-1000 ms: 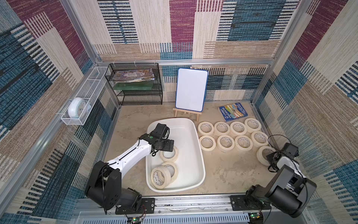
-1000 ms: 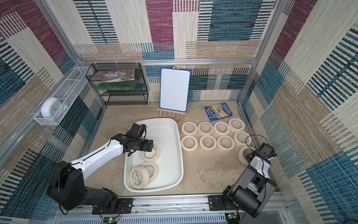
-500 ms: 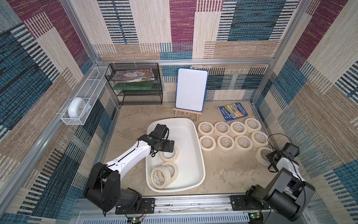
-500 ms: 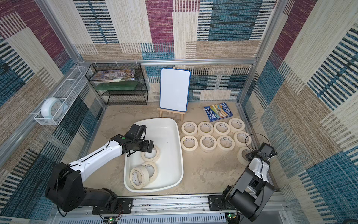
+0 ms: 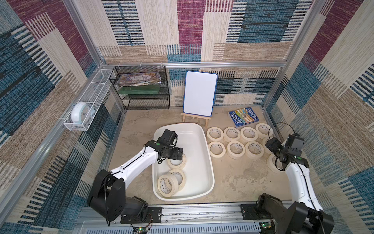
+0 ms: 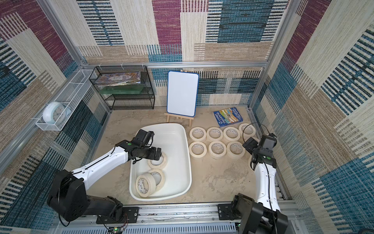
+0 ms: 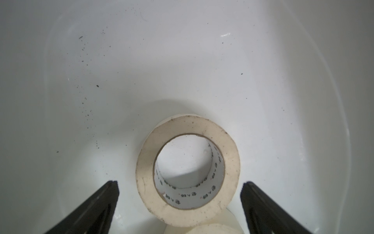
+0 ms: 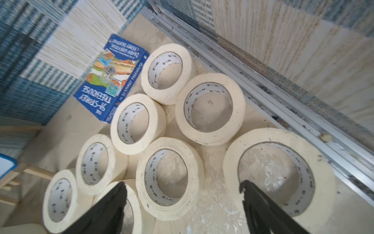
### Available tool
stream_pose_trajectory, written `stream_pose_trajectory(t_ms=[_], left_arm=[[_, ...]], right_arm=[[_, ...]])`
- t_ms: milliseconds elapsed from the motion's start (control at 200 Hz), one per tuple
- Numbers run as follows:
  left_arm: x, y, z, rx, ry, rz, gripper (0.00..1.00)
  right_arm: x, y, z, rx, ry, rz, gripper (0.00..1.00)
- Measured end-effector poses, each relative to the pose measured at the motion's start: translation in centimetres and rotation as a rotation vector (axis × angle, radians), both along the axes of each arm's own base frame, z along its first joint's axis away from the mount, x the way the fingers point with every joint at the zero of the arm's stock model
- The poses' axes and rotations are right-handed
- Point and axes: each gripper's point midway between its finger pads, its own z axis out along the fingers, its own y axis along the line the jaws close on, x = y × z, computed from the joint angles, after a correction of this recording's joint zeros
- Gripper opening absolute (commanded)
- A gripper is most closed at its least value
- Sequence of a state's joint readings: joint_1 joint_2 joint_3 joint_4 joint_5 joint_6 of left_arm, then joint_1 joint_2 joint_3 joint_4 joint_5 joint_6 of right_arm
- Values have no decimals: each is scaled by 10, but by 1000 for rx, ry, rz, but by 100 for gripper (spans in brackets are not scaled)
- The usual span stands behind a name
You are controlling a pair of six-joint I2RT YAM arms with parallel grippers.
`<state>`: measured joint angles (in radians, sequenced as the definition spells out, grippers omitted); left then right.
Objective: Take out the art tape in the storage box
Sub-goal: Place the art tape at the center of the board, then pick up the art tape from the storage box.
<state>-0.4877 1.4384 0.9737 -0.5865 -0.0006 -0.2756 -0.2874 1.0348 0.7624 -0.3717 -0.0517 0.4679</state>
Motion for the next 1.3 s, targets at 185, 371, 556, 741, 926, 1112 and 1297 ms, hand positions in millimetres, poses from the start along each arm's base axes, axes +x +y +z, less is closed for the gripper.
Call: stream_pose_trajectory(t_ms=[185, 371, 556, 741, 926, 1112, 1297], left_arm=[[-11, 0, -23, 24, 95, -4, 96], [-10, 9, -17, 34, 77, 61, 94], [-7, 36, -22, 65, 78, 159, 87], [-5, 45, -48, 65, 145, 207, 69], [2, 39, -64, 46, 171, 210, 32], [18, 32, -48, 20, 125, 205, 17], [32, 23, -8, -23, 25, 189, 16]], right_arm=[[29, 99, 47, -21, -46, 372, 99], [22, 143, 53, -44, -8, 546, 99], [11, 179, 33, -54, 64, 689, 99], [0, 221, 24, -96, 93, 845, 99], [-3, 250, 31, -134, 72, 934, 99], [-7, 294, 20, -154, 110, 1037, 99], [-4, 353, 26, -160, 101, 1146, 95]])
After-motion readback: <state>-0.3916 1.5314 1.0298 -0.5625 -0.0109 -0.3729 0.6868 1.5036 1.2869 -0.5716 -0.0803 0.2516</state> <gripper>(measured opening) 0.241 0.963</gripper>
